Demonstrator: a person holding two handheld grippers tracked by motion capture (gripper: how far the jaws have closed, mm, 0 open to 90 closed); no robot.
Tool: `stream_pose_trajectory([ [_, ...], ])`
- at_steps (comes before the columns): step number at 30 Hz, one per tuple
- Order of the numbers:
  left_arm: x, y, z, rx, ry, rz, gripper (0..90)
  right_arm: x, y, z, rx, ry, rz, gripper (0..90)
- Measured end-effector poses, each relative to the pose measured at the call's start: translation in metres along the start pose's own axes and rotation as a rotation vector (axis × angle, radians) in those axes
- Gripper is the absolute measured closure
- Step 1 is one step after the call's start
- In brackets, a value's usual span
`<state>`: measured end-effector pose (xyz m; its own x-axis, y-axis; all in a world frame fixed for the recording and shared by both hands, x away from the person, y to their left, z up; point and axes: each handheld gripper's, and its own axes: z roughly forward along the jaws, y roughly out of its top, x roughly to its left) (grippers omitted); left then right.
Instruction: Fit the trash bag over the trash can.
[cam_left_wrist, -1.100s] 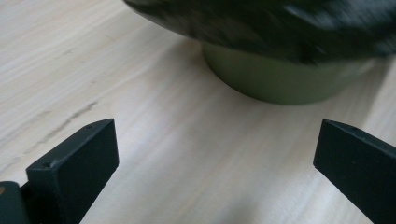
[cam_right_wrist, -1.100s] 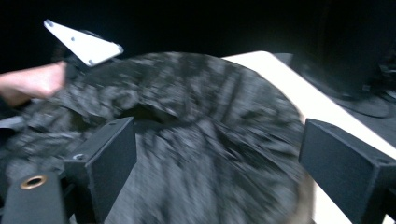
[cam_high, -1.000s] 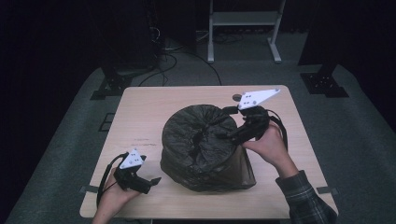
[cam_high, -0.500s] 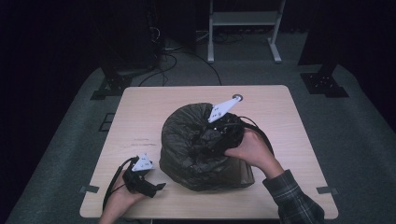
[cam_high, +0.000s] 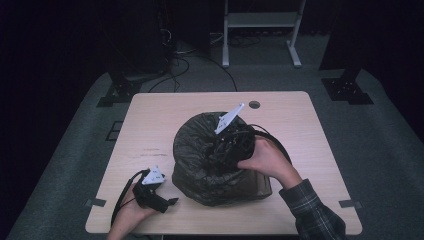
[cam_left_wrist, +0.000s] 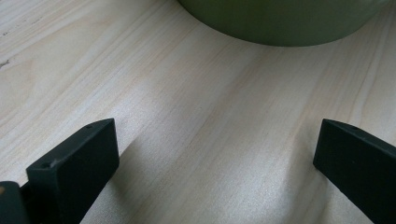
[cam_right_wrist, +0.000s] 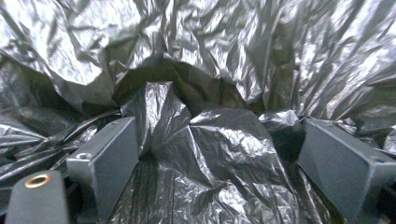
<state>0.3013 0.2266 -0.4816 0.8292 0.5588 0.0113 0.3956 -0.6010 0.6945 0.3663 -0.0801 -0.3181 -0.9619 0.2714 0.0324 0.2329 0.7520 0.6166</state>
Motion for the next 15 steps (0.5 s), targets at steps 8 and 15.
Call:
stream_pose_trajectory([
  [8, 0.001, -0.004, -0.001, -0.026, -0.006, 0.004, 0.0, 0.001, 0.003, -0.020, -0.097, -0.036, 0.002, 11.6],
  [15, 0.001, -0.004, -0.001, -0.026, -0.006, 0.004, 0.0, 0.008, 0.028, -0.032, -0.230, -0.065, -0.042, 11.6],
])
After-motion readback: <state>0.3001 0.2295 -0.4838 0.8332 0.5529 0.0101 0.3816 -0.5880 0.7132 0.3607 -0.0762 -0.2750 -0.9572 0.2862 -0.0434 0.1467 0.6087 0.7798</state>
